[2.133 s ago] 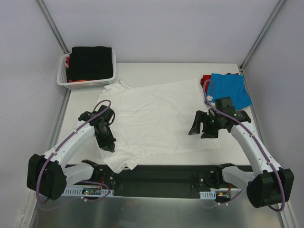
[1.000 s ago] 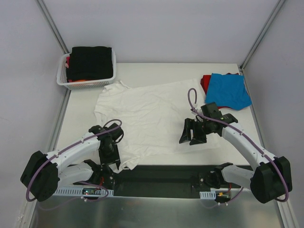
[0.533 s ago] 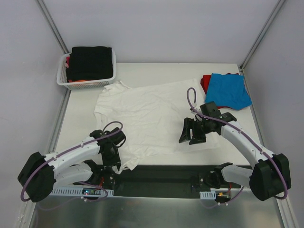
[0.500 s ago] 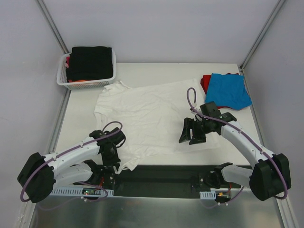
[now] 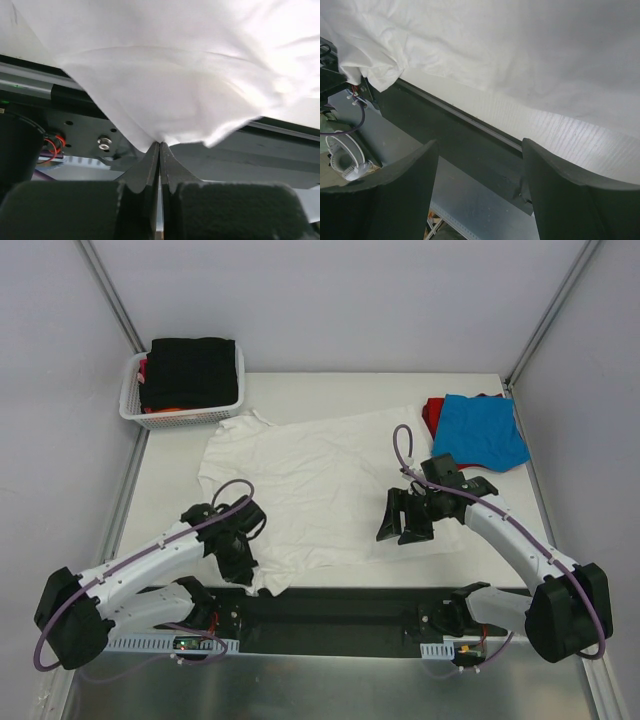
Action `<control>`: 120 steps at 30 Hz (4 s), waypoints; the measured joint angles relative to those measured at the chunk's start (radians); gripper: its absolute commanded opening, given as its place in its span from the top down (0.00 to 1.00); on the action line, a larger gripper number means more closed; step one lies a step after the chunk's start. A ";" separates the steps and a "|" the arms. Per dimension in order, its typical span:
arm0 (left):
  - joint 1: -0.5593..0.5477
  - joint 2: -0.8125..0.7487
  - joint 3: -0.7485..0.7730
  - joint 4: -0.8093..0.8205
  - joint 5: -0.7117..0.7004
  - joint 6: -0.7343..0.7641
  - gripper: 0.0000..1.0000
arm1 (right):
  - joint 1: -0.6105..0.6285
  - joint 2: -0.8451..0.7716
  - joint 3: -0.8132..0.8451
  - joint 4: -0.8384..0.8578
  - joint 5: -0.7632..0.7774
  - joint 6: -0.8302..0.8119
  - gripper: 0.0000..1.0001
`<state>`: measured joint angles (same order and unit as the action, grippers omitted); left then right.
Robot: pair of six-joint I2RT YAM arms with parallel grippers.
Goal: Fold and stack the t-shirts
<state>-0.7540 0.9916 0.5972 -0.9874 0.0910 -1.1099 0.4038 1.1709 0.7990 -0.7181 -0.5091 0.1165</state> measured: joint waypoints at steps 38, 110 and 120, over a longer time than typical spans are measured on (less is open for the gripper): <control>-0.297 0.346 0.338 -0.025 -0.143 -0.003 0.48 | 0.000 -0.116 -0.033 -0.079 0.031 -0.024 0.29; -0.470 0.447 0.292 -0.117 -0.431 -0.428 1.00 | 0.000 -0.295 -0.044 -0.207 0.038 -0.058 0.30; -0.469 0.447 0.628 -0.267 -0.560 -0.402 0.87 | 0.000 -0.295 -0.044 -0.207 0.040 -0.058 0.29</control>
<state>-1.2232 1.4384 1.2255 -1.2545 -0.4694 -1.5124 0.4038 0.8757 0.7547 -0.9249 -0.4694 0.0586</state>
